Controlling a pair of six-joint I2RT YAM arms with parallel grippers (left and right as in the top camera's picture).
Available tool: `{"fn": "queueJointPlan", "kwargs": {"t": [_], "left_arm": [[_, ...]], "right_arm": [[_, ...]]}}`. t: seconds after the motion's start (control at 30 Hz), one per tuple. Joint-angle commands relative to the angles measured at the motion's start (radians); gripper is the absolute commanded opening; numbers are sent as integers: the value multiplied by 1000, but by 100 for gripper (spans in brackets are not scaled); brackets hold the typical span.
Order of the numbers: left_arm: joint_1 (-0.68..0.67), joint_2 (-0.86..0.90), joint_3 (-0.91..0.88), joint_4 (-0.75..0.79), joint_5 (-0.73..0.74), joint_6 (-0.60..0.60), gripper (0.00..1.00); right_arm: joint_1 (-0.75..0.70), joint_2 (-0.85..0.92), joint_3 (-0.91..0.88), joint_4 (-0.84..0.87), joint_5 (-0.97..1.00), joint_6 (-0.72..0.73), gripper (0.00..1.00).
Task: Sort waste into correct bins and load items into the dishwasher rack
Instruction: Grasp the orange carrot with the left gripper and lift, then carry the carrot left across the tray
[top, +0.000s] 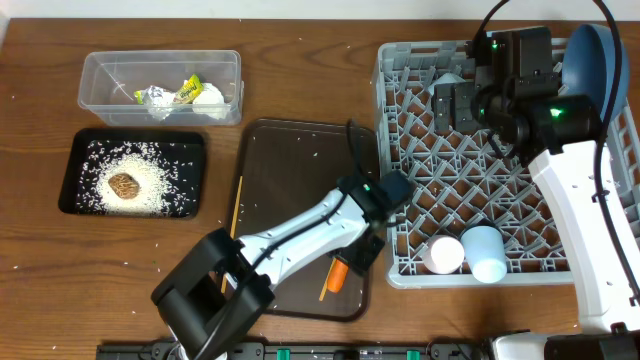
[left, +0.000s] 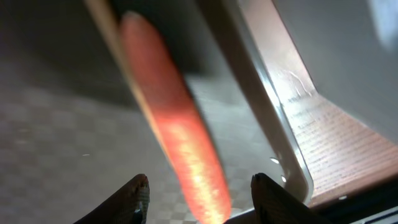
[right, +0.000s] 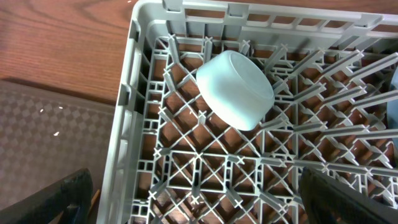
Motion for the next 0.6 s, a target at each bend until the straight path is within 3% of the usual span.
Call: {"fn": "queueJointPlan", "kwargs": {"t": [0.0,0.57], "left_arm": [[-8,16,-27,1,13,17,54],[-8,24,-81,63,32,5,54]], "right_arm": [[-14,-9,2,-6,8,13,99],[-17,-9,2,-27,8,13,99]]}}
